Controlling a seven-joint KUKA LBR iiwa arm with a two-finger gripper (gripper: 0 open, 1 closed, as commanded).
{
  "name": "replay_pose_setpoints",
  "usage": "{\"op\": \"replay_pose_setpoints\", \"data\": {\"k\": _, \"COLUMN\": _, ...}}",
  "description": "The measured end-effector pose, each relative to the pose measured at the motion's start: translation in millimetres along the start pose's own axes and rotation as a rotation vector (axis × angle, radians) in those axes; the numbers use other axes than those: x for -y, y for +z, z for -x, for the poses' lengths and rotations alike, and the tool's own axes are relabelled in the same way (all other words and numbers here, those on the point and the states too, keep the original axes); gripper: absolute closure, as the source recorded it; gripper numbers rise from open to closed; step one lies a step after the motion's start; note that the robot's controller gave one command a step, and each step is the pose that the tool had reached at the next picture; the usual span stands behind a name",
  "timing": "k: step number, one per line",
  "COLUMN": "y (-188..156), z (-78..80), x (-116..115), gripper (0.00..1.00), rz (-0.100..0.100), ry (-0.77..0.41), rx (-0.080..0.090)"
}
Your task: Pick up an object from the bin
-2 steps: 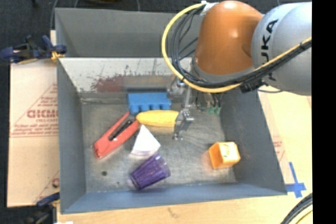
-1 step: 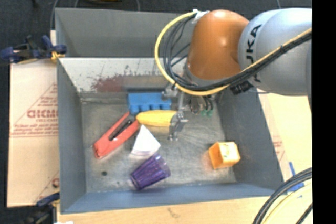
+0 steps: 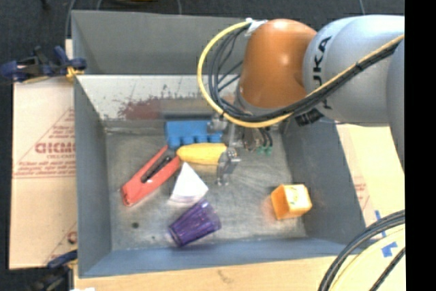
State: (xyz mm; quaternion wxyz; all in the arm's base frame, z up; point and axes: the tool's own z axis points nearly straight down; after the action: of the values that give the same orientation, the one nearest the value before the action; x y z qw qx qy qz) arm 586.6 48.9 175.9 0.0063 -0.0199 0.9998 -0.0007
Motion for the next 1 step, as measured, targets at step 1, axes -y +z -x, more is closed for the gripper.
{"op": "replay_pose_setpoints", "data": {"k": 1, "y": 37.6, "z": -2.7, "x": -6.0, "gripper": 0.00, "rz": 0.001, "ry": -0.035, "rx": -0.014}}
